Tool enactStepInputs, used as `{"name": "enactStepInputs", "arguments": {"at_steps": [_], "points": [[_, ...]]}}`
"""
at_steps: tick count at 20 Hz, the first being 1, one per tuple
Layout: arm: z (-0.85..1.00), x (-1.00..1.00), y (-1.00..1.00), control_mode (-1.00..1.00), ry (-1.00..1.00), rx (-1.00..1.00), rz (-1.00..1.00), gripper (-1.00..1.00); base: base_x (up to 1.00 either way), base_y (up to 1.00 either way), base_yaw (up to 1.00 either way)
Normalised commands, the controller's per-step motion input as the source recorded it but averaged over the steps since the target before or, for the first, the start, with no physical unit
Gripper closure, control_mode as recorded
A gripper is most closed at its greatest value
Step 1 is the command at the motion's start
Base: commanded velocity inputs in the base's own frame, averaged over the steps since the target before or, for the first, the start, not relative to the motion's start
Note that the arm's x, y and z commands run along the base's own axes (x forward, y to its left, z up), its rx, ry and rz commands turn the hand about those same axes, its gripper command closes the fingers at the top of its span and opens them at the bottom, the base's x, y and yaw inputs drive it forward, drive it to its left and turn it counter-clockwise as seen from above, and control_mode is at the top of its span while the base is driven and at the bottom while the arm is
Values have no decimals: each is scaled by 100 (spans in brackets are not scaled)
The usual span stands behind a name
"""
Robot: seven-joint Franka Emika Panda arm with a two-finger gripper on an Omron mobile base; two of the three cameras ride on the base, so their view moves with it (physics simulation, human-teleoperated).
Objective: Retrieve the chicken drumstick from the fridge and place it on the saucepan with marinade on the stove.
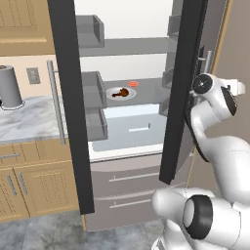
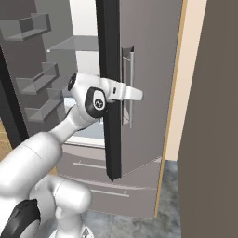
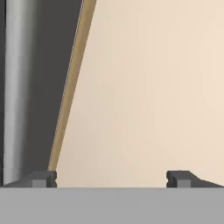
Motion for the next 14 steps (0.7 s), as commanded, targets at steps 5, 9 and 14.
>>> {"name": "enactStepInputs", "arguments": {"at_steps": [5,9,14], "points": [[1,-14,7,-100,1,0,-1,-100,0,0,0],[33,-38,100,-100,10,5,28,-100,0,0,0],[76,-31,99,-100,19,12,32,-100,0,0,0]]}}
